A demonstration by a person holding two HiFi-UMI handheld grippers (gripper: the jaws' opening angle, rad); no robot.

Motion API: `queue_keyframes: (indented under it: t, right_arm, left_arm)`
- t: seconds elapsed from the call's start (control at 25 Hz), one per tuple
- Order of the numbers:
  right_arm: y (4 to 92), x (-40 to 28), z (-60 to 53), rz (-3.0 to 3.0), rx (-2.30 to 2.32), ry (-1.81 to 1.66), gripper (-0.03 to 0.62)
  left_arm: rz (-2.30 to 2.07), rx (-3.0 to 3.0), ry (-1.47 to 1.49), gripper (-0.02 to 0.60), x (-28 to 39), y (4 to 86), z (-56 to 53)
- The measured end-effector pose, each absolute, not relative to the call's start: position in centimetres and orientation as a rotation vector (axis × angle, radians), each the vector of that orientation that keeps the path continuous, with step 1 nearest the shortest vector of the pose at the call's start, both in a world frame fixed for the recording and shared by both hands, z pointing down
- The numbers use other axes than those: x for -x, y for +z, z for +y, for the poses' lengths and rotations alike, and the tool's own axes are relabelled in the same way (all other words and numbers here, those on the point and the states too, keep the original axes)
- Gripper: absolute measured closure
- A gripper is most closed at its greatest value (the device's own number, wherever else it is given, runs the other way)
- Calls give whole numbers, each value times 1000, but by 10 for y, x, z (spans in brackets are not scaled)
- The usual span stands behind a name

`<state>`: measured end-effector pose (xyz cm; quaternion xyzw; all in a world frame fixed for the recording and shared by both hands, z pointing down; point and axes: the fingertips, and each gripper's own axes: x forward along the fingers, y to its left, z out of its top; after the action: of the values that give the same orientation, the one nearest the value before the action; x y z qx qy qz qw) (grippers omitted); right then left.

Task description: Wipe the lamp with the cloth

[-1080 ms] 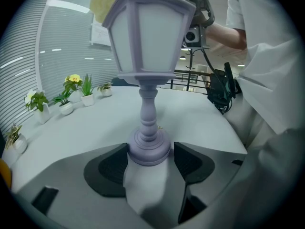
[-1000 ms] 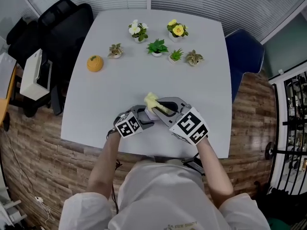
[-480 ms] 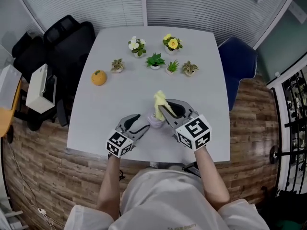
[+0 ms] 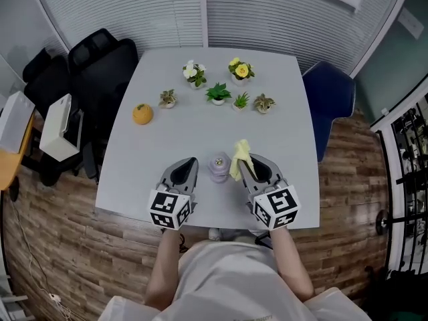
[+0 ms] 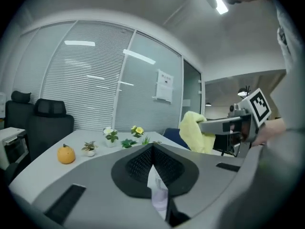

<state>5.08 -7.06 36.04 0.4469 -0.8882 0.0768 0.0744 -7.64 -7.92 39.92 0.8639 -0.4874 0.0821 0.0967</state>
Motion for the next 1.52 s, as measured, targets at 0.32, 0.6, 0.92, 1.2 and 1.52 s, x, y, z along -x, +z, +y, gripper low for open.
queue_keyframes:
  t: [0.32, 0.6, 0.92, 1.2, 1.52]
  right_arm:
    - [362, -59, -63, -2643, -1365, 227, 533]
    - [368, -62, -62, -2614, -1364, 226, 534]
    - [366, -63, -61, -2615, -1369, 225, 534]
    - [366, -64, -60, -2617, -1373, 237, 534]
    - [371, -63, -60, -2617, -1360, 248, 534]
  left_arm:
    - [-1442, -2599, 198, 580, 65, 377, -71]
    - [-1411, -2586, 168, 580, 63, 376, -71]
    - [-1405, -2593, 169, 580, 61, 374, -70]
    - [-1396, -2593, 168, 580, 60, 374, -70]
    - [-1397, -2587, 167, 580, 59, 376, -70]
